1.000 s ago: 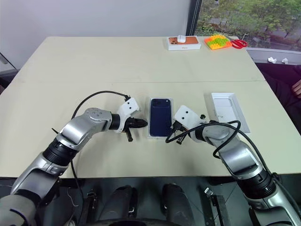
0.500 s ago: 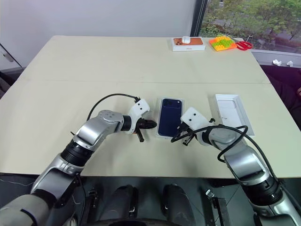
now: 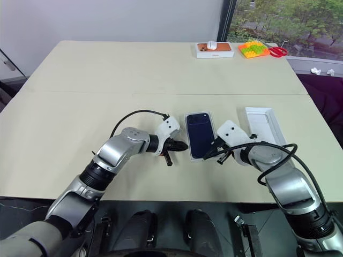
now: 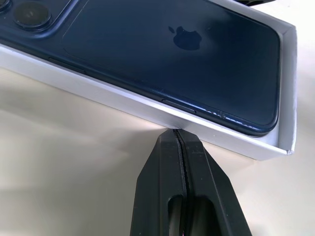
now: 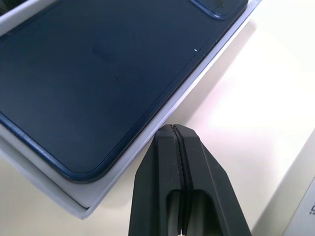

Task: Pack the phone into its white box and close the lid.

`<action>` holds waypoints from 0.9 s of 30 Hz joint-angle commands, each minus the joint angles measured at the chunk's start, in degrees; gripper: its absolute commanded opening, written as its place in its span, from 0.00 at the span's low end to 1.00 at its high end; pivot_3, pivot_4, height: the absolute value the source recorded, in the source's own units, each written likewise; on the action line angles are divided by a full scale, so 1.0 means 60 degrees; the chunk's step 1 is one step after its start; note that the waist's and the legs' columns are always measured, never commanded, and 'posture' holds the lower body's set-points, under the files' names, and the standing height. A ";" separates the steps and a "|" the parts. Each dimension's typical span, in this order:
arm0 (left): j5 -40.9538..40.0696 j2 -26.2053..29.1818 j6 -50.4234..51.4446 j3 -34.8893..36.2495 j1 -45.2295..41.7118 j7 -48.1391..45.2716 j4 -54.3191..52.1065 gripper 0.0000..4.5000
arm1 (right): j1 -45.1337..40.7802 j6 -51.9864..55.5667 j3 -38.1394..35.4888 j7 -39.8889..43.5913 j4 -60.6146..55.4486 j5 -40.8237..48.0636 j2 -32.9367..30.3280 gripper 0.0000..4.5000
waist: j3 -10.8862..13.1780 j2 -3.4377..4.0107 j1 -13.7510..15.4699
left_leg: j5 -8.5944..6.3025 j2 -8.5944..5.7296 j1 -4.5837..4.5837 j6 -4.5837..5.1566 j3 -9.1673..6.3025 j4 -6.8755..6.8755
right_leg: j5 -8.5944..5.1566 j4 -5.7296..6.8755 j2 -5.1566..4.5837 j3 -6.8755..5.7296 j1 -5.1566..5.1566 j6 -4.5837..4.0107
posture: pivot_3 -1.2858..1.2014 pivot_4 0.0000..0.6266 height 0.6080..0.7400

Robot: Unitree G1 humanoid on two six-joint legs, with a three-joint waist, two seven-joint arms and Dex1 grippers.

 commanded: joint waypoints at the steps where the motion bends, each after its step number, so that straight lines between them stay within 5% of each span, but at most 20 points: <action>1: -0.0152 -0.0408 -0.0094 -0.0257 -0.0130 -0.0191 -0.0305 0.01 | 0.0037 -0.0093 0.0166 0.0264 -0.0760 0.0400 0.0059 0.00 | 0.0000 0.0000 0.0001 | 0.0000 0.0000 0.0000 0.0000 0.0000 0.0000 | 0.0000 0.0000 0.0000 0.0000 0.0000 0.0000 | 0.52 0.24 1.00; 18: -0.0364 -0.0150 0.0184 0.0074 -0.0035 -0.0347 -0.0590 0.01 | 0.0217 -0.0100 -0.0194 0.0317 -0.0588 0.0338 -0.0280 0.00 | 0.0000 0.0001 0.0037 | 0.0000 -0.0001 0.0000 0.0000 0.0000 0.0000 | 0.0000 0.0001 0.0001 0.0000 0.0000 0.0000 | 0.52 0.24 1.00; 21: -0.0417 0.0066 0.0260 0.0322 -0.0006 -0.0424 -0.0622 0.00 | 0.0224 -0.0037 -0.0484 0.0377 -0.0540 0.0395 -0.0457 0.20 | 0.0000 0.0000 0.0032 | 0.0000 0.0000 0.0001 0.0000 0.0000 0.0000 | 0.0000 0.0001 0.0002 0.0000 0.0000 0.0000 | 0.52 0.24 1.00; 25: -0.0739 0.0634 0.0545 0.1175 0.0143 -0.0402 -0.0834 0.00 | 0.0260 -0.0021 -0.1421 0.0310 -0.0626 0.0411 -0.0853 0.62 | 0.0001 0.0004 0.0019 | 0.0000 0.0002 0.0001 0.0000 -0.0001 0.0000 | 0.0000 0.0003 0.0003 0.0000 -0.0001 -0.0001 | 0.52 0.24 1.00; 27: -0.0834 0.1172 0.0361 0.1544 0.0311 -0.0574 -0.0964 0.00 | -0.0065 0.0513 -0.2144 0.0166 -0.0596 0.0625 -0.0798 0.62 | 0.0001 0.0006 -0.0047 | 0.0000 0.0004 0.0002 0.0000 0.0000 0.0000 | 0.0001 0.0004 0.0006 0.0001 -0.0001 -0.0001 | 0.52 0.24 1.00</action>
